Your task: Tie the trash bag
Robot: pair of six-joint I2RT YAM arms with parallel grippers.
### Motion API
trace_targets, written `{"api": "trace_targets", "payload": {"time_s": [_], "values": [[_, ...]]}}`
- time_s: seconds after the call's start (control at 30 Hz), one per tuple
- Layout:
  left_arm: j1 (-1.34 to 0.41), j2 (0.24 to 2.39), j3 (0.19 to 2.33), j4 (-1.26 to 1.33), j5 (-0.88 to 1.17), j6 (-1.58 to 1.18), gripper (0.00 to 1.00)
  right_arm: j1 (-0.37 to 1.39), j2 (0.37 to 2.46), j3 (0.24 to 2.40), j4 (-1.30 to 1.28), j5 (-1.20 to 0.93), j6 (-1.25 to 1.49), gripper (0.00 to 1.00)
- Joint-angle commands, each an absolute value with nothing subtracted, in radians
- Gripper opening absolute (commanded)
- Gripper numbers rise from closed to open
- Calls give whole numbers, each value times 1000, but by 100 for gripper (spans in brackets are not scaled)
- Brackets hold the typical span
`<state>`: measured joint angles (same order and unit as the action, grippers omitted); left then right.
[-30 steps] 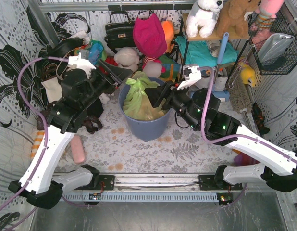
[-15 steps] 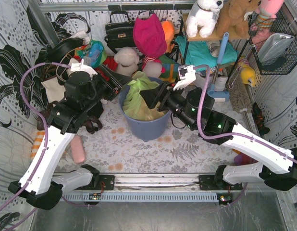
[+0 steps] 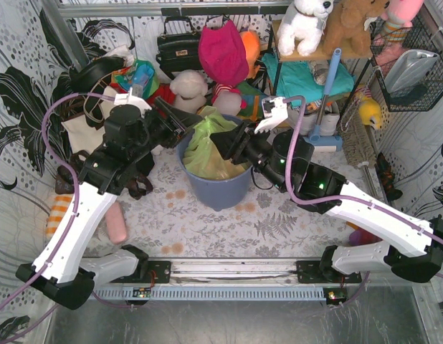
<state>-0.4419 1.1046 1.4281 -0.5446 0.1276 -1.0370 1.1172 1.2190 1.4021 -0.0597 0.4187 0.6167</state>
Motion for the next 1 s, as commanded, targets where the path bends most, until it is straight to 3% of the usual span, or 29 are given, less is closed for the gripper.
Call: {"api": "trace_targets", "payload": {"time_s": [0.0, 0.27, 0.33, 0.43, 0.7, 0.97], "values": [[-435, 1103, 1432, -468, 143, -1034, 57, 1111, 1224, 1390, -6, 426, 607, 29], [-436, 1108, 1448, -474, 118, -1014, 37, 1108, 1230, 1385, -9, 428, 604, 12], [-435, 1116, 1456, -474, 121, -1007, 26, 1107, 1230, 1384, -9, 428, 601, 8], [-436, 1119, 1469, -471, 103, -979, 0, 1106, 1230, 1385, -20, 428, 587, 0], [-436, 1137, 1500, -402, 23, -858, 0, 1099, 1216, 1426, -107, 368, 532, 0], [-436, 1229, 1540, -409, -63, -766, 0, 1098, 1175, 1487, -396, 211, 469, 0]]}}
